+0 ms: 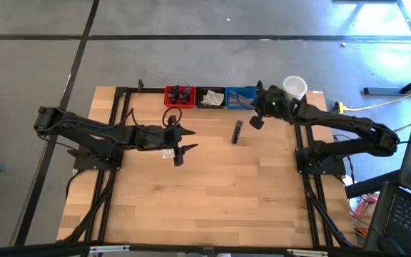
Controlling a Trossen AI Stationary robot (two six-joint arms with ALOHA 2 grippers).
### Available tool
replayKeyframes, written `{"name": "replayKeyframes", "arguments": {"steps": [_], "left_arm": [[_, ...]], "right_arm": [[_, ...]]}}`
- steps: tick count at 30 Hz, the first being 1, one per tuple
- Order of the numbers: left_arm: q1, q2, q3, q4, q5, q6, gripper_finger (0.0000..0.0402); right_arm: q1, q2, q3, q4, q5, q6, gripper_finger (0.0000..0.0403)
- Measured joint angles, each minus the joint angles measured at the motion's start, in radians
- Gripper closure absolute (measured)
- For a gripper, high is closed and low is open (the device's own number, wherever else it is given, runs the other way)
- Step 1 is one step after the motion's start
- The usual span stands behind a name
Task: Pick & Place Travel size toiletries
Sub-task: Put the black comb into the blue bin
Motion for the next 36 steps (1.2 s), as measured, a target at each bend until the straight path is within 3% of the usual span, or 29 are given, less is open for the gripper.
{"name": "replayKeyframes", "arguments": {"steps": [10,20,36], "left_arm": [[0.000,0.000,0.000,-0.003,0.002,0.000,0.0183],[0.000,0.000,0.000,-0.005,0.004,0.000,0.0185],[0.000,0.000,0.000,-0.005,0.004,0.000,0.0187]], "right_arm": [[-0.128,0.156,0.125,-0.009,-0.094,-0.123,0.0392],[-0.263,0.355,0.385,-0.338,-0.176,-0.192,0.0392],[-0.312,0.503,0.393,-0.324,-0.252,-0.271,0.0392]]}}
